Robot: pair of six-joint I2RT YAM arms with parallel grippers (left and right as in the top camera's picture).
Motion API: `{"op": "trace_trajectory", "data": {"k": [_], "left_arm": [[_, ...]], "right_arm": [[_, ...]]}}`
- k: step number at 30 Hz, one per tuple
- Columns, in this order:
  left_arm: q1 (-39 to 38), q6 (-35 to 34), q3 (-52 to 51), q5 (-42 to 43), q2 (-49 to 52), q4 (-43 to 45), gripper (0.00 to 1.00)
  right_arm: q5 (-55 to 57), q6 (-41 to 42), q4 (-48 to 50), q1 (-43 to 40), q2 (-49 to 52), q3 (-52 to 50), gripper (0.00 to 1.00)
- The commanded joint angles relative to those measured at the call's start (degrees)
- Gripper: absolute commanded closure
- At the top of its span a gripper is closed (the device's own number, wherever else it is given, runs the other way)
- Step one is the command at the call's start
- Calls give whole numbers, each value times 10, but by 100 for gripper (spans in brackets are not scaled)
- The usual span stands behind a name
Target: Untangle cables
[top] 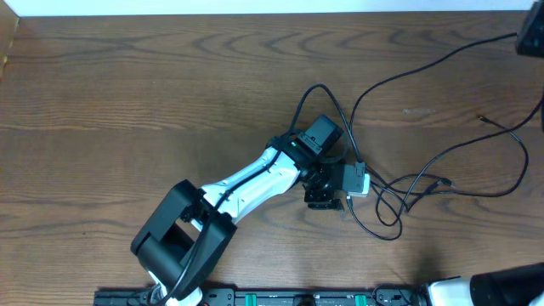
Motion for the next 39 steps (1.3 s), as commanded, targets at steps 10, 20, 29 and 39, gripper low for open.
{"op": "trace_trajectory", "data": {"k": [10, 20, 29, 39], "left_arm": [[0, 9, -2, -52, -6, 111, 30], [0, -44, -2, -41, -6, 191, 30], [0, -87, -2, -41, -6, 237, 93], [9, -87, -2, -164, -12, 235, 93]], "right_arm": [[-26, -7, -1, -3, -15, 0, 99], [-26, -7, -5, -3, -15, 0, 99], [-25, -7, -16, -3, -15, 0, 99], [18, -7, -24, -16, -15, -1, 1]]}}
